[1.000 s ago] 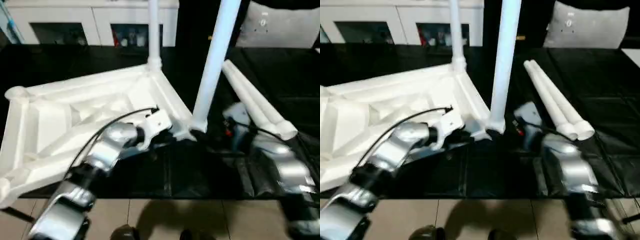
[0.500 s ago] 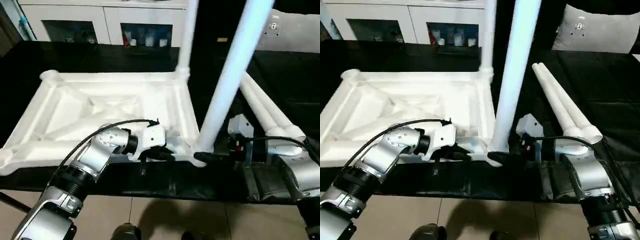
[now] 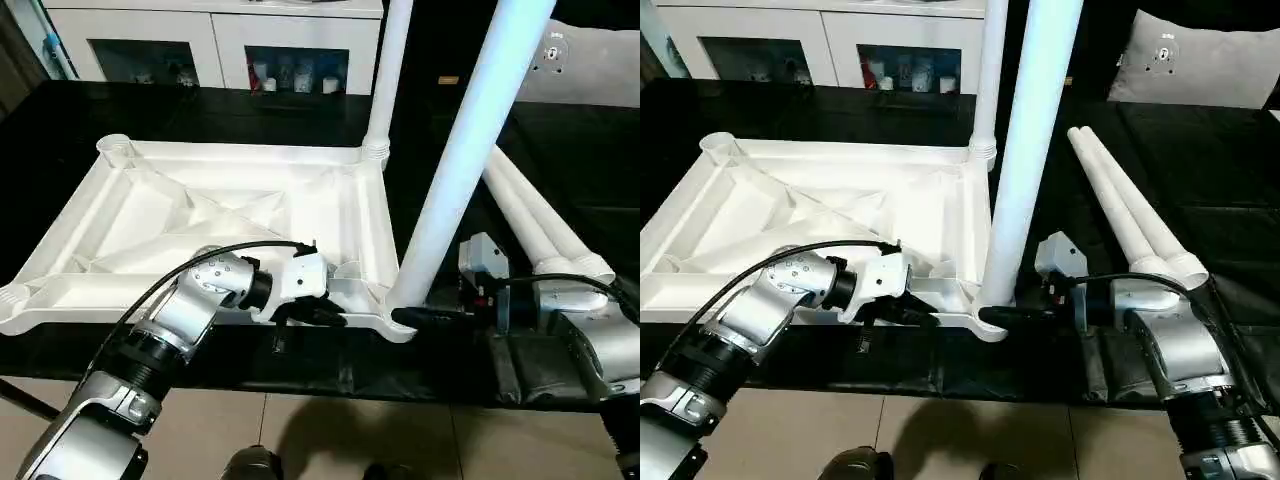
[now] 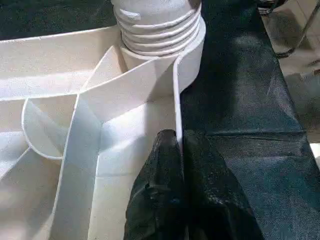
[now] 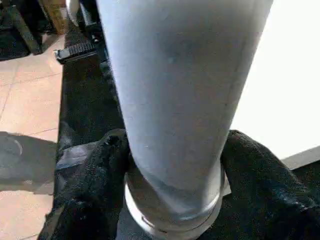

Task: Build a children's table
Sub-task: Rotate leg to tighten

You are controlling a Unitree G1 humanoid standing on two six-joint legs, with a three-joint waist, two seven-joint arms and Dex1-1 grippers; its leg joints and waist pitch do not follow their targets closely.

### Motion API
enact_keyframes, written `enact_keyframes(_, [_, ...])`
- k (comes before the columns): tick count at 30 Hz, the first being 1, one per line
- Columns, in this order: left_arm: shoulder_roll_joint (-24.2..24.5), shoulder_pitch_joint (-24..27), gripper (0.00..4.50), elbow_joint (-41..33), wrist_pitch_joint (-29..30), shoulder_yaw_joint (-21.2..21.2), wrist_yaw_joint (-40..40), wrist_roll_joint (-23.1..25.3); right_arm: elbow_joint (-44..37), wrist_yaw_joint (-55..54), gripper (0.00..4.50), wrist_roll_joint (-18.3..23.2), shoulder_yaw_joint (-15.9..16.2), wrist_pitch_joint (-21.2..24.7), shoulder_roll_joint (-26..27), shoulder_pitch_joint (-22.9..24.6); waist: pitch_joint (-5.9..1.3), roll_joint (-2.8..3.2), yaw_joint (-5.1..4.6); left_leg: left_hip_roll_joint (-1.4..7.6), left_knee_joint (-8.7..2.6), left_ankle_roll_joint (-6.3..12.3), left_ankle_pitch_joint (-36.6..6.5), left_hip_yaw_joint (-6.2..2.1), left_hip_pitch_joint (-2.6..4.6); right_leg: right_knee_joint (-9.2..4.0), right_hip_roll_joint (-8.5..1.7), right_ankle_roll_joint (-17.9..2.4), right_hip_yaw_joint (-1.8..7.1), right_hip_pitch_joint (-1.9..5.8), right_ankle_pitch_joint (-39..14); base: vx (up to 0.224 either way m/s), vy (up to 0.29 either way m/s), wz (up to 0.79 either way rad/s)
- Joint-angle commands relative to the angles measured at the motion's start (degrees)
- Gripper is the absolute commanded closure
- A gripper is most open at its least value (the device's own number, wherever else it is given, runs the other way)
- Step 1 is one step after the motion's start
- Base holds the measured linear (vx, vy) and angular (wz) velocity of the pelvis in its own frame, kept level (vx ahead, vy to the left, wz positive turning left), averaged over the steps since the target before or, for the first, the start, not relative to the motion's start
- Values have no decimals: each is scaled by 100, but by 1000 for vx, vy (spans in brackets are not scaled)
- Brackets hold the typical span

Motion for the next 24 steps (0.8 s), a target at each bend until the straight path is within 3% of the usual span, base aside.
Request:
enact_keyframes(1, [8, -139, 450, -185, -181, -2, -69, -89, -2, 77, 183, 49, 64, 26, -60, -6, -482, -71, -10, 354, -358, 560, -761, -118, 88, -452, -547, -985, 302, 344, -1598, 0, 0, 0])
enact_keyframes(6, [5, -136, 450, -187, -146, 17, -51, -91, 2, 87, 227, 50, 99, 23, -34, 15, -469, -77, -15, 351, -362, 553, -790, -120, 88, -469, -552, -934, 303, 341, -1716, 0, 0, 0])
enact_keyframes(16, [-14, -116, 450, -188, -69, 58, -34, -115, -208, 74, 249, 144, 157, 209, 46, 123, -463, -72, -15, 351, -363, 556, -795, -121, 90, -467, -544, -943, 303, 338, -1687, 0, 0, 0])
enact_keyframes(22, [-249, -142, 450, -230, 370, 229, 326, -217, -348, -234, 250, 357, 102, 534, 339, 128, -443, -71, -32, 342, -378, 480, -906, -126, 91, -500, -550, -903, 299, 334, -1935, 0, 0, 0])
enact_keyframes(24, [-568, -196, 450, -270, 753, 337, 710, -288, -380, -970, 250, 303, 79, 771, 856, 156, -432, -62, -43, 346, -385, 422, -965, -130, 108, -516, -551, -899, 299, 316, -2035, 0, 0, 0])
